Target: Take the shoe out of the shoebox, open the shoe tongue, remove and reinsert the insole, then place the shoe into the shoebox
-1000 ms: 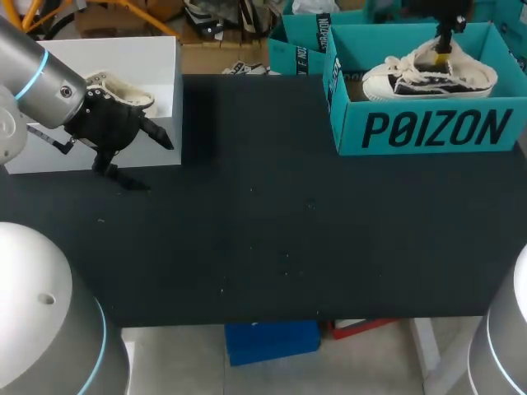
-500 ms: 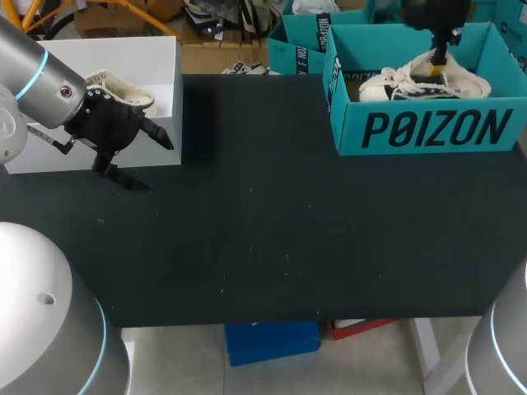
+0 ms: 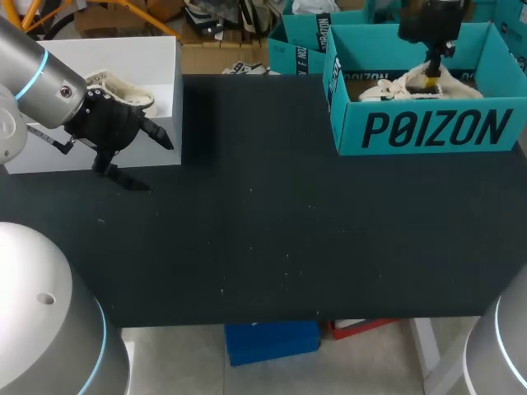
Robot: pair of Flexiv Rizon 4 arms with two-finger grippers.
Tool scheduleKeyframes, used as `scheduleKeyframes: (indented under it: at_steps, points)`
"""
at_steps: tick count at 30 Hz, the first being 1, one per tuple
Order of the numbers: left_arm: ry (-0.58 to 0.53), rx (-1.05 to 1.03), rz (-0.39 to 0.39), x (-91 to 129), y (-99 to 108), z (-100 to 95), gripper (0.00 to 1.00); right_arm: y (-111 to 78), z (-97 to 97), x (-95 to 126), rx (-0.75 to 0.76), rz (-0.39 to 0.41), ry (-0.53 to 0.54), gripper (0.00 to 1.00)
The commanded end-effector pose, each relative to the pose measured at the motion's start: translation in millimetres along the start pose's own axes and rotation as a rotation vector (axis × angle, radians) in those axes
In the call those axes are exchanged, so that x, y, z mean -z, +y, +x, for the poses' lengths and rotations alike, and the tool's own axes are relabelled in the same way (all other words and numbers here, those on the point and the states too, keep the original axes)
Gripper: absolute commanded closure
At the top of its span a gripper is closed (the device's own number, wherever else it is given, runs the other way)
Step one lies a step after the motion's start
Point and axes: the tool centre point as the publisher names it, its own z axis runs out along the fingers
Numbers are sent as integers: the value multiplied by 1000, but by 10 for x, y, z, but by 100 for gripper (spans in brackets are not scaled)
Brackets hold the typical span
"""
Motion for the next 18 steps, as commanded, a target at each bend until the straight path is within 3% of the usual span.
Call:
scheduleKeyframes:
  at_steps: [1,18]
  points:
    - [-4,-3,-2,-1,2,15,0,4,-88,-63,2,-3,23,100]
    - [-4,-3,-2,-1,2,15,0,85,-147,-363,20,-16,52,100]
